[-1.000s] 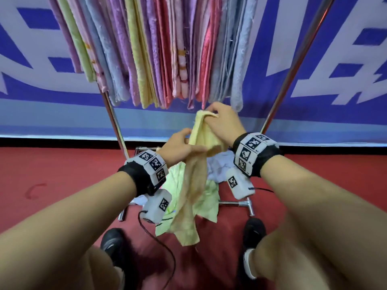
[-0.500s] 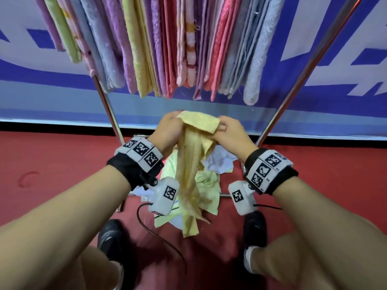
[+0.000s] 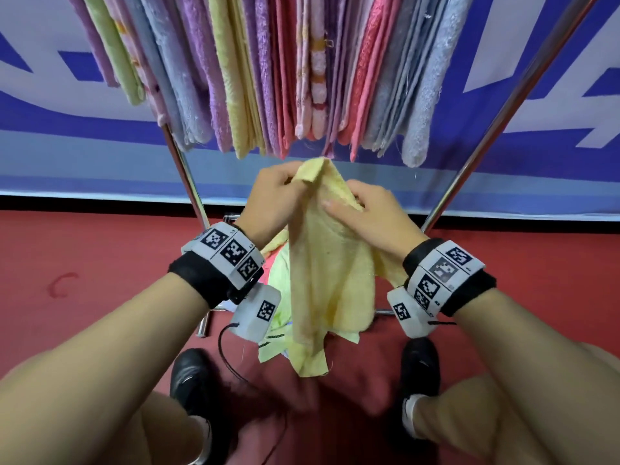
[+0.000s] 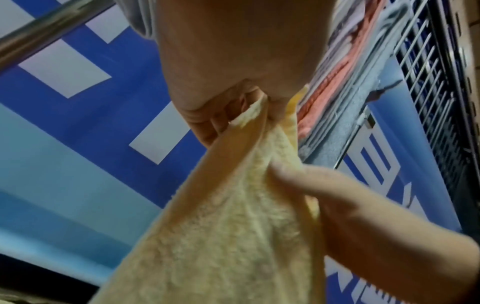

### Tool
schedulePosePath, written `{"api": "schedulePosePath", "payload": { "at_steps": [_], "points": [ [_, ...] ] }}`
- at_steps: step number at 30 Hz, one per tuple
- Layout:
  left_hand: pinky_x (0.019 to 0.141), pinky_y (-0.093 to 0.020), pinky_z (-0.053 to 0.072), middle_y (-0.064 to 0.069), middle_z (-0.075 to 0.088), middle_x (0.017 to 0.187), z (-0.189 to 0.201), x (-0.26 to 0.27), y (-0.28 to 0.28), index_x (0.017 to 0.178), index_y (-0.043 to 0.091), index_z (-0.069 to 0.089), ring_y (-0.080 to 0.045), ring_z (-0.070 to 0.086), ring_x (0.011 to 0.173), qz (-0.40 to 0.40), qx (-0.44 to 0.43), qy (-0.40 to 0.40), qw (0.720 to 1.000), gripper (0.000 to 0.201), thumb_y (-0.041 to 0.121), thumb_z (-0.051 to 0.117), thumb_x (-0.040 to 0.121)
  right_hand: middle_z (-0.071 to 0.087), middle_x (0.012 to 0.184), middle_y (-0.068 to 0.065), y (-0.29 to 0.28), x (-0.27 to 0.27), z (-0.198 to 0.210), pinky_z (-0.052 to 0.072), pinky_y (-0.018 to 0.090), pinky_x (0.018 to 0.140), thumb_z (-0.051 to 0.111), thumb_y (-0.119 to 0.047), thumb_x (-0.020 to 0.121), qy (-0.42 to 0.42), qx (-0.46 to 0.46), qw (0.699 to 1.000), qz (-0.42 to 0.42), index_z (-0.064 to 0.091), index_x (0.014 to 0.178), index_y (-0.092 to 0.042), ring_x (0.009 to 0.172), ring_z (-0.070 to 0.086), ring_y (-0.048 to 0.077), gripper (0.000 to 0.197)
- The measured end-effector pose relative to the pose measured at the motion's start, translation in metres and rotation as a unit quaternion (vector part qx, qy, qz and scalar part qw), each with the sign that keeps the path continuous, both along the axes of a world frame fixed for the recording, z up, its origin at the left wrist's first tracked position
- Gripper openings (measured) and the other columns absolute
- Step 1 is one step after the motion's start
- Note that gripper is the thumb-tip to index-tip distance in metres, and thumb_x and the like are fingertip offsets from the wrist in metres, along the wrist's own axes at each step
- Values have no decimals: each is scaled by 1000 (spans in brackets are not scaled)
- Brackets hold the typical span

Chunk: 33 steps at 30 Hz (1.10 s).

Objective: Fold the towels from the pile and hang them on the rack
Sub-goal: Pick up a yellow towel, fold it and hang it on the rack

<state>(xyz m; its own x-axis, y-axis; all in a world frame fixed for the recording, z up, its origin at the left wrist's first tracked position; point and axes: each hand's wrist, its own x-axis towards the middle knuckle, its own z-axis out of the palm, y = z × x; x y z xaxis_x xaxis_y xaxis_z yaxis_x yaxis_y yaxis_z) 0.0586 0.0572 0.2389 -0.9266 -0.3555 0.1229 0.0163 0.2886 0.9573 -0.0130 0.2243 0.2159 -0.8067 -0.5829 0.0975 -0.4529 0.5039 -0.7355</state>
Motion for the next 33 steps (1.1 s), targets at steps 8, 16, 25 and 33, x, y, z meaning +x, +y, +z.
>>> {"api": "schedulePosePath", "payload": {
  "at_steps": [8, 16, 25, 33],
  "points": [
    [69, -19, 46, 4, 65, 84, 16, 13, -2, 87, 16, 65, -8, 60, 80, 4, 56, 50, 997, 42, -17, 41, 78, 71, 71, -5, 23, -2, 16, 55, 38, 78, 77, -39, 76, 69, -100, 977, -176, 72, 74, -27, 75, 67, 13, 13],
    [65, -24, 43, 9, 60, 66, 38, 11, 14, 70, 18, 66, -8, 53, 70, -14, 77, 63, 995, 24, 4, 46, 68, 58, 57, -2, 26, -10, 60, 49, 40, 69, 63, -75, 83, 188, -56, 972, -133, 65, 64, -26, 65, 57, 18, 52],
    [74, -37, 50, 7, 68, 72, 21, 12, -16, 70, 34, 73, -13, 61, 73, 52, -98, 15, 994, 21, 52, 71, 80, 60, 64, -5, 23, -9, 50, 40, 15, 64, 77, -38, 89, 59, 17, 997, -44, 72, 78, -17, 66, 51, 6, 25],
    [81, -27, 53, 11, 74, 83, 8, 17, -6, 90, 23, 75, -7, 68, 85, 49, -180, 20, 982, 19, 8, 63, 88, 47, 57, 6, 9, 12, 47, 39, 38, 67, 59, -32, 88, 87, 101, 967, -217, 48, 54, -11, 73, 48, 36, 42]
  ]
}}
